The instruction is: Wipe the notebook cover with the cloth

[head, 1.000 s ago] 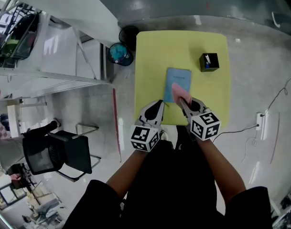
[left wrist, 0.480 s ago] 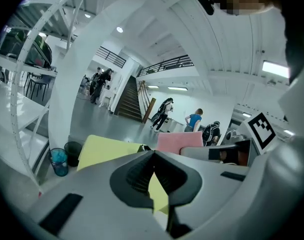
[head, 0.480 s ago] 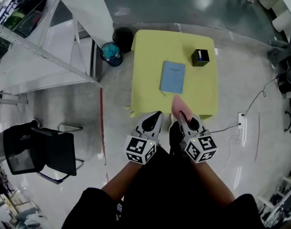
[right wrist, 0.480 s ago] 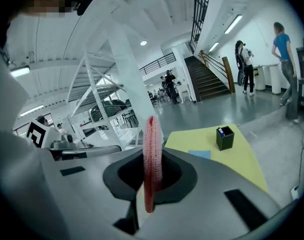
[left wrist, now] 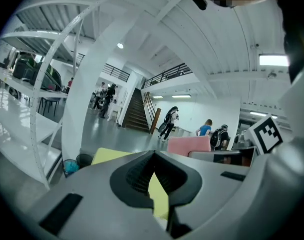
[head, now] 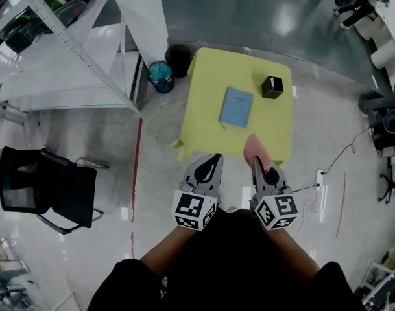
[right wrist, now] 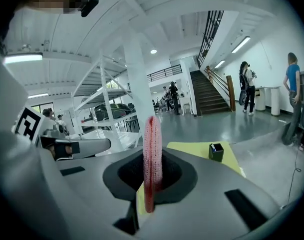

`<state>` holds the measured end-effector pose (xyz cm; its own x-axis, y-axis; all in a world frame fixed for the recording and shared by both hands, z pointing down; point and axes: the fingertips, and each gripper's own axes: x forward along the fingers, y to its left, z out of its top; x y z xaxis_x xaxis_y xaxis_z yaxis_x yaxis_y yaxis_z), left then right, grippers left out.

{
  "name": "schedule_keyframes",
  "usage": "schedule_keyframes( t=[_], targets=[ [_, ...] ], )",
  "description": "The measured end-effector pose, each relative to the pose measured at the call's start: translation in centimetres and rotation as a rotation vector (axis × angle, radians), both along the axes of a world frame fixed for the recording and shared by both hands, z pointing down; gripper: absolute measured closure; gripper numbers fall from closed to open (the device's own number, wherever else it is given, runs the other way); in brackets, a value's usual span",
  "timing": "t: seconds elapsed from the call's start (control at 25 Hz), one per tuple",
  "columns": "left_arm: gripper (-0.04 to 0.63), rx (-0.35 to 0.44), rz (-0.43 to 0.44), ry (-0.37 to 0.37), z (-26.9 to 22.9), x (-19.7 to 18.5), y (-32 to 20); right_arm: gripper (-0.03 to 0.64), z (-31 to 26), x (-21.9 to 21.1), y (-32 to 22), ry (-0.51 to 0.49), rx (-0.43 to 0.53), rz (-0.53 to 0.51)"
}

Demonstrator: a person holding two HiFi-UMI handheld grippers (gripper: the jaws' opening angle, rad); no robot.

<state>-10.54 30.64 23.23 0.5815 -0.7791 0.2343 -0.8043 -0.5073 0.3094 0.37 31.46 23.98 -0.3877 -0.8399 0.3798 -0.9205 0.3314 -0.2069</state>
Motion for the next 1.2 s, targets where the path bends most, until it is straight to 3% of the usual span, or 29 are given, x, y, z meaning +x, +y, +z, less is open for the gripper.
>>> schedule_keyframes(
  t=[0.16,0.4,0.76,1.2],
  targets=[
    [0.588,0.085,-0.128,0.010,-1.8,0.6,3.4,0.580,-1.5,1.0,3.8,0.017,0.041,-0.052],
    [0.588,0.096,-0.039,-0.061,-3.2,8.5,9.8,0.580,-3.5,6.3,9.6,0.005,0.116,-0.027],
    [0.588,0.199,-0.062,-0.115,-5.3,17.0,18.3,0.580,-4.0,14.4,17.9,-0.009,0.140,0.012],
    [0.588,0.223,-0.104,-0.139,-5.6,18.6,21.9,0.580,-3.7,16.4,21.6,-0.015,0.135,-0.020]
  ],
)
